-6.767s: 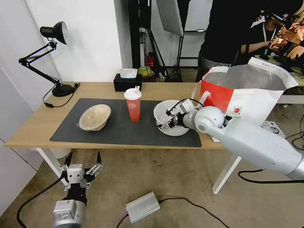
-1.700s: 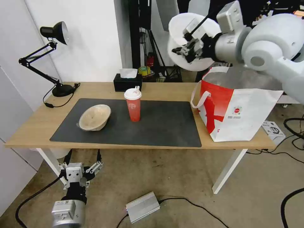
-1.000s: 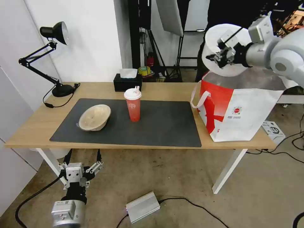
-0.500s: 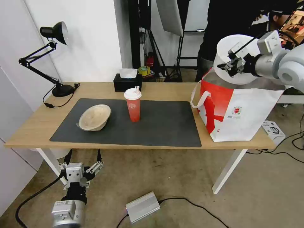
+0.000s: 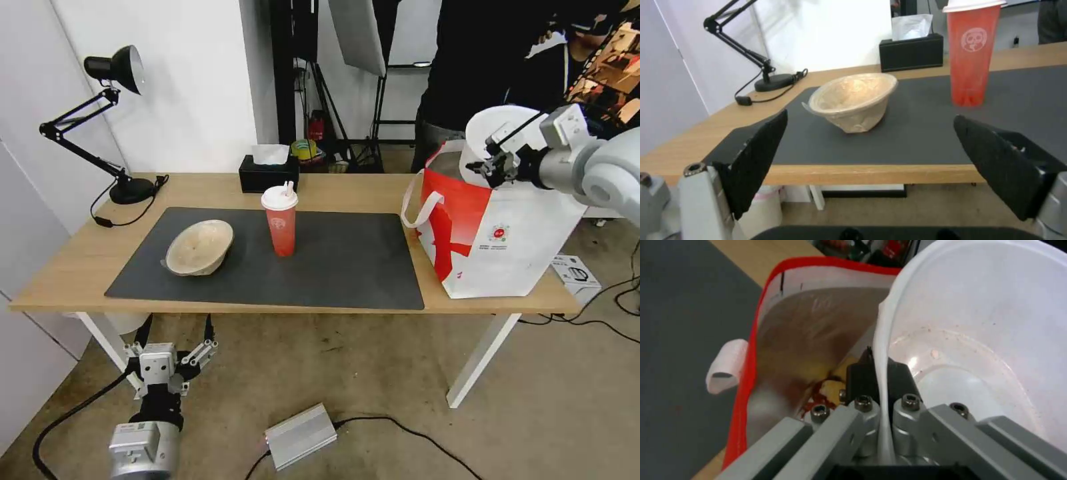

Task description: Pick up the trash from the table and place it into the takeout bag.

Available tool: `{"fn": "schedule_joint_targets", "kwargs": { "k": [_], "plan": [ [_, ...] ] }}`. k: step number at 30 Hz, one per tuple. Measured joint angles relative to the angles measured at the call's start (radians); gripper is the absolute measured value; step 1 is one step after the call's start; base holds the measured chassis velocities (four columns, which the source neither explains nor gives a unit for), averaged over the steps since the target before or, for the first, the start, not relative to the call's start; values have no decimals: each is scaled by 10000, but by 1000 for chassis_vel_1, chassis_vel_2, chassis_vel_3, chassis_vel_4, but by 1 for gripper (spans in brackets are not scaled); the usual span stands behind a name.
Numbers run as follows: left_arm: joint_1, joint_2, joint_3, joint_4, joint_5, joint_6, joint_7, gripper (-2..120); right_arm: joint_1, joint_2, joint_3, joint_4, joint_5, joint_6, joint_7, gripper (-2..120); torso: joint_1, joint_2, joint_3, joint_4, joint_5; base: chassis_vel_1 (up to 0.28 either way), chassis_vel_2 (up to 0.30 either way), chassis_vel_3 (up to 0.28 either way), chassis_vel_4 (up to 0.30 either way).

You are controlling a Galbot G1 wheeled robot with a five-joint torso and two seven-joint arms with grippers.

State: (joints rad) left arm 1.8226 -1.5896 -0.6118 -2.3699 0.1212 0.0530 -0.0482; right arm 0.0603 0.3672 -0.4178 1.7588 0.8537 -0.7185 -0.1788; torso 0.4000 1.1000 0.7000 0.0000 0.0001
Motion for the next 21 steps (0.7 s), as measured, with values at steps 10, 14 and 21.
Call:
{"fn": "schedule_joint_targets", "kwargs": {
  "k": [10, 14, 21],
  "plan": [
    [-19, -1, 33, 26, 12, 0, 3, 100, -533, -86, 340, 127, -111, 15, -11, 0, 0, 0, 0, 0, -1, 0, 0, 0, 0],
    [-22, -3, 37, 33, 15, 3, 4, 100, -564, -104, 343, 180, -113, 13, -16, 0, 0, 0, 0, 0, -1, 0, 0, 0, 0],
    [-27, -17, 60, 50, 27, 6, 7, 100, -582, -157, 343, 291, -84, 5, -5, 18, 0, 1, 0, 0, -1, 0, 0, 0, 0]
  ]
}}
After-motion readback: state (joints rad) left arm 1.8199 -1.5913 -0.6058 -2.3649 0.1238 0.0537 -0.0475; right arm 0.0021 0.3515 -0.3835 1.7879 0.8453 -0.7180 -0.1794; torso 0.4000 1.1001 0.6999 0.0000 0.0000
